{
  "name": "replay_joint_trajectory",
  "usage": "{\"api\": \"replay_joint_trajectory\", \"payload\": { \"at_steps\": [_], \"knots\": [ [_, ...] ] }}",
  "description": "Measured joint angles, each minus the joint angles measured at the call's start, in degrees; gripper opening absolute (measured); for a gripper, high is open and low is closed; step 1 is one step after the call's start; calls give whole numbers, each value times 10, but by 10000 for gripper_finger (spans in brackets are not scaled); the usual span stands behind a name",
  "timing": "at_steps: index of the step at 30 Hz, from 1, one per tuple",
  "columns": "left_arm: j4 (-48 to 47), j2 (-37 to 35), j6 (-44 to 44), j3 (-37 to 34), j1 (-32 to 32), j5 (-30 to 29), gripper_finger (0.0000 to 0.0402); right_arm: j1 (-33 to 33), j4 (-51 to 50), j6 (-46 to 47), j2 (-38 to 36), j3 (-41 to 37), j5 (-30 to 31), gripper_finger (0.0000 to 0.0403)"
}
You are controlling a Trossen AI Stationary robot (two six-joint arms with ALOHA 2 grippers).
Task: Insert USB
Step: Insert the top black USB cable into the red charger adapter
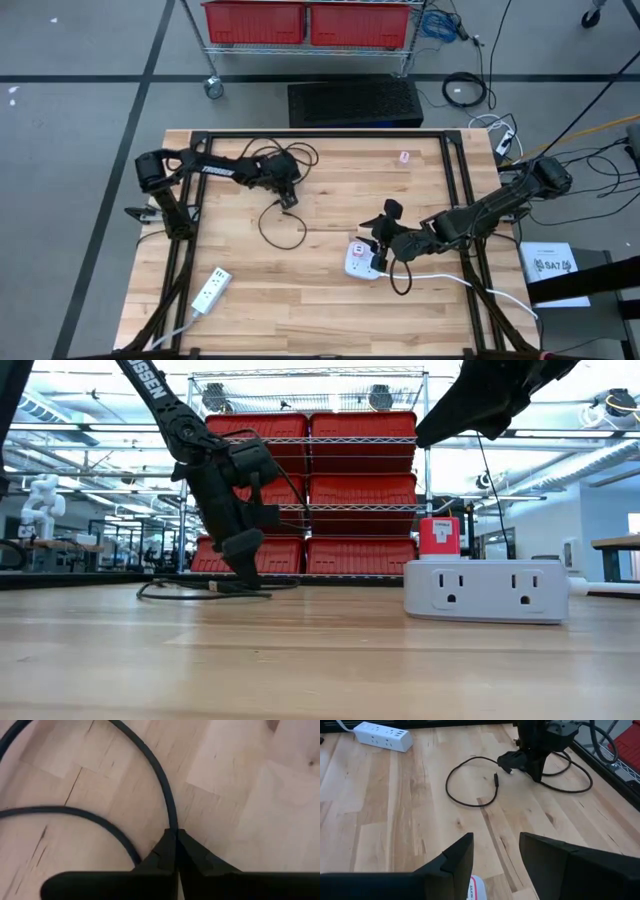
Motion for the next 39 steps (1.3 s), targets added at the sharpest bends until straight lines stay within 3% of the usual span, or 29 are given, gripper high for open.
{"api": "replay_joint_trajectory", "payload": {
  "at_steps": [6, 23, 27, 30, 39],
  "knots": [
    [-4, -45, -1, -4, -8, -6, 2, 0, 0, 0, 0, 0, 0, 153],
    [25, -203, -21, -4, -27, 53, 0, 0, 50, 39, 5, 0, -2, 153],
    [-67, -192, 5, -3, -18, -14, 2, 0, 54, 35, 5, 0, -2, 153],
    [-121, -163, 14, -4, -13, -22, 18, -3, 58, 28, 5, 0, -2, 153],
    [-50, -61, 11, -2, -10, 8, 104, -7, 69, 9, 5, 0, -2, 153]
  ]
}}
